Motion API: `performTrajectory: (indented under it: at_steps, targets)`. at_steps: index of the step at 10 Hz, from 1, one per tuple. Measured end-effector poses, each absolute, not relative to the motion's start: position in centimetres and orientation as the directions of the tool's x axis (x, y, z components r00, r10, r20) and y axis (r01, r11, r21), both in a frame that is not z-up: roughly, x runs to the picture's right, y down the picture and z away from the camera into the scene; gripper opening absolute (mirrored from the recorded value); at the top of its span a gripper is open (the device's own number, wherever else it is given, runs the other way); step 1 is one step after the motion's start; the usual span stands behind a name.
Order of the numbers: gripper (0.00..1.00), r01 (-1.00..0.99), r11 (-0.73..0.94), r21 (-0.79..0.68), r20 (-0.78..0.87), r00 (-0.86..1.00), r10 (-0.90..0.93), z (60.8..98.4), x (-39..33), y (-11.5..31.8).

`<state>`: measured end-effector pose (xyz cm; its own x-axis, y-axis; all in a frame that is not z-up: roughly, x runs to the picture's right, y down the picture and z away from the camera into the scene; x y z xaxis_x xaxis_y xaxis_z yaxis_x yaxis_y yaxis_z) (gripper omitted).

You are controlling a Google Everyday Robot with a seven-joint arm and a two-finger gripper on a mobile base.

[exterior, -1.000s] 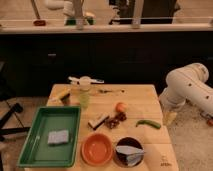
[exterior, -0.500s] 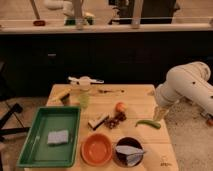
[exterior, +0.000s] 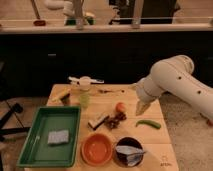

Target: Place banana in red bowl

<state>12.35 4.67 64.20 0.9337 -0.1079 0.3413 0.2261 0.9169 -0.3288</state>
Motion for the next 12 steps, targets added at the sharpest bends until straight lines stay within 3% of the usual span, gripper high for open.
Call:
performTrajectory:
  at_steps: [6, 12]
  targets:
    - [0.8, 0.405, 0.884, -0.233, 0.44, 0.855, -0.276, 63.9, 3.0, 1.9]
    - [0.8, 0.404, 0.885, -0.232, 0.438, 0.856, -0.276, 64.0, 3.0, 1.8]
